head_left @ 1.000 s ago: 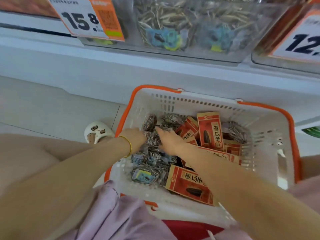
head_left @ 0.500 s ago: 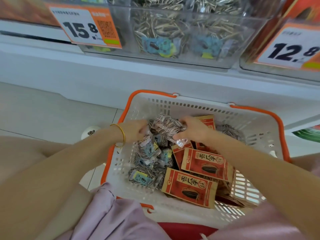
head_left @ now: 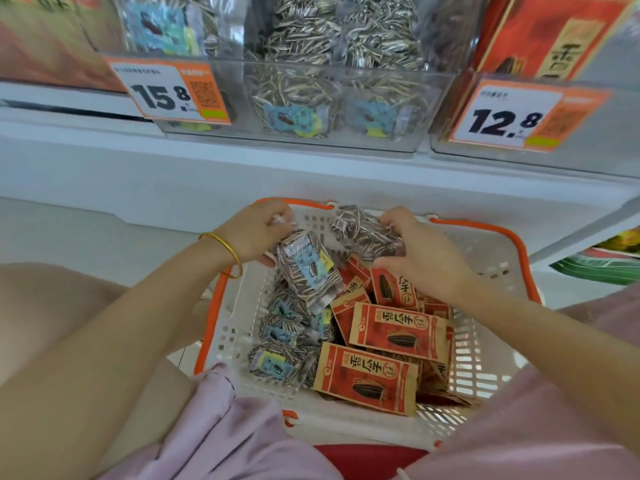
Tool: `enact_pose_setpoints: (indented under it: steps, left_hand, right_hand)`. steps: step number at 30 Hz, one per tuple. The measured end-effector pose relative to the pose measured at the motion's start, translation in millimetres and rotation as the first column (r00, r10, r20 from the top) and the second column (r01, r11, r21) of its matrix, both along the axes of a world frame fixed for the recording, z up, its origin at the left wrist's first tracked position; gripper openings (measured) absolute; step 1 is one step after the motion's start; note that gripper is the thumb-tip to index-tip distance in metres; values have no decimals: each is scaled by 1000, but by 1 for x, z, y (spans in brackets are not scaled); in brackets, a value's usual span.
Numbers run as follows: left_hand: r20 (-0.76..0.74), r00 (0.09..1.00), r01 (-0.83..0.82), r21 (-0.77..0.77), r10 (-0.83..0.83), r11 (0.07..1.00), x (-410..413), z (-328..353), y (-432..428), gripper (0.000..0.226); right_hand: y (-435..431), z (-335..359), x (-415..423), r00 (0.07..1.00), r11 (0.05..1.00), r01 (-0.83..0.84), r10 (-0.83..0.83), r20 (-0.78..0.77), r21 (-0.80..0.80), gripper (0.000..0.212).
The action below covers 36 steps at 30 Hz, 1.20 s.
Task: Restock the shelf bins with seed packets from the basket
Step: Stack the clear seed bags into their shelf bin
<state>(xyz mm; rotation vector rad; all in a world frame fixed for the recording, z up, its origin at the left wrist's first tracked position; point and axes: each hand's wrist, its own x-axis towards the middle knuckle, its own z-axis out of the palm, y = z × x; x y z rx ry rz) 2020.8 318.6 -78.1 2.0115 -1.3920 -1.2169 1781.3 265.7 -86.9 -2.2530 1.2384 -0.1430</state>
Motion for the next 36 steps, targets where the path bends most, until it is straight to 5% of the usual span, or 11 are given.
enact_pose_setpoints:
  steps: [3, 6, 13, 24, 27, 31, 36]
  left_hand:
    - [-54, 996, -75, 27, 77, 997, -7, 0, -3, 12]
    - [-122, 984, -125, 64, 132, 990, -11, 0, -4, 12]
    - [-210, 954, -195, 102, 212, 976, -9, 1, -7, 17]
    - [-323, 872, -336, 153, 369, 929, -20, -7, -11, 18]
    - [-380, 835, -365, 160, 398, 917, -25, -7, -10, 20]
    - [-468, 749, -398, 249, 470, 883, -32, -4, -10, 25]
    - [-665, 637, -215, 333, 390, 918, -39, -2, -8, 33]
  right_hand:
    - [8, -6, 0, 988, 919, -146, 152, -13, -368, 52]
    - [8, -17, 1, 961, 849, -272, 267, -76, -452, 61]
    - [5, -29, -1, 939, 927, -300, 329, 101, -224, 67]
    - [15, -14, 9, 964, 986, -159, 144, 223, 54, 79]
    - [13, -6, 14, 954, 970, -95, 24, 300, 225, 92]
    - [7, -7, 16, 921, 904, -62, -111, 374, 422, 75]
    - [6, -10, 16, 831, 820, -20, -305, 465, 572, 77]
